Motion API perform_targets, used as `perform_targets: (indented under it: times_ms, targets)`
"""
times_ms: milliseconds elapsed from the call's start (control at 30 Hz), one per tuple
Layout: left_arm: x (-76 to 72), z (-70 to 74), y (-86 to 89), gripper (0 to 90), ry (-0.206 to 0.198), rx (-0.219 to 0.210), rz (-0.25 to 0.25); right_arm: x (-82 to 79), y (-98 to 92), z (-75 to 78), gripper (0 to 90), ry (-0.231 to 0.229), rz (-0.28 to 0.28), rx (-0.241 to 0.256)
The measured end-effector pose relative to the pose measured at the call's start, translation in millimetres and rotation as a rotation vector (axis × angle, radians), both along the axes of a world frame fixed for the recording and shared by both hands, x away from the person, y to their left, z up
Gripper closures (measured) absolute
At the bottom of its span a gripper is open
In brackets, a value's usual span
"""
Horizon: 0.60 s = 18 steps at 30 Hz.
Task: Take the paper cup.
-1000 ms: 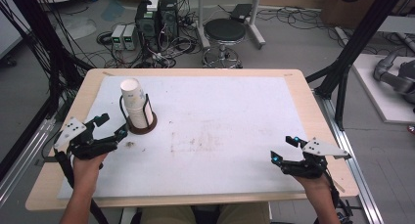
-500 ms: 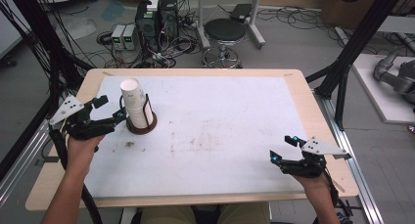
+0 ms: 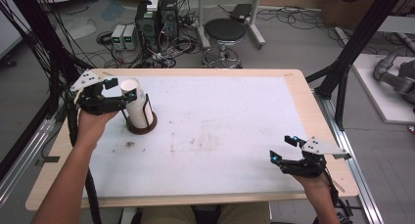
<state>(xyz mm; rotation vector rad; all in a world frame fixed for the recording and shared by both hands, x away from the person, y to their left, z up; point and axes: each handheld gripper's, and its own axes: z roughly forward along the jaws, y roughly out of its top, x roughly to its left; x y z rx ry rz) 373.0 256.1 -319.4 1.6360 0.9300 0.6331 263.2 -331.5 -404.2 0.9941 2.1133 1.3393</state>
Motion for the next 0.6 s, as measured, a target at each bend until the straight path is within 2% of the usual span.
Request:
perform_targets:
  times_ms: [133, 333, 367, 400, 467, 600]
  targets:
    - [10.3, -3.0, -5.2, 16.9, 0.020, 0.024, 0.005, -0.4, -0.4, -0.2, 20.1, 0.004, -0.002, 0.002]
    - [17.7, -8.0, -4.7, 25.1, 0.048, 0.028, 0.008, -0.6, -1.4, -0.5, 20.2, 0.006, -0.006, 0.004]
    - [18.1, -8.4, -4.7, 26.6, 0.049, 0.025, 0.004, -0.5, -1.5, -0.6, 20.2, 0.006, -0.005, 0.003]
    - [18.1, -8.5, -4.5, 32.8, 0.046, 0.024, -0.007, -0.4, -1.8, -0.7, 20.2, 0.004, -0.005, 0.000]
    - [17.5, -7.8, -4.6, 33.5, 0.033, 0.040, -0.004, -0.4, -1.7, -0.6, 20.2, 0.005, -0.005, 0.001]
    - [17.1, -7.5, -4.5, 34.3, 0.029, 0.041, -0.002, -0.4, -1.2, -0.5, 20.2, 0.003, -0.002, -0.001]
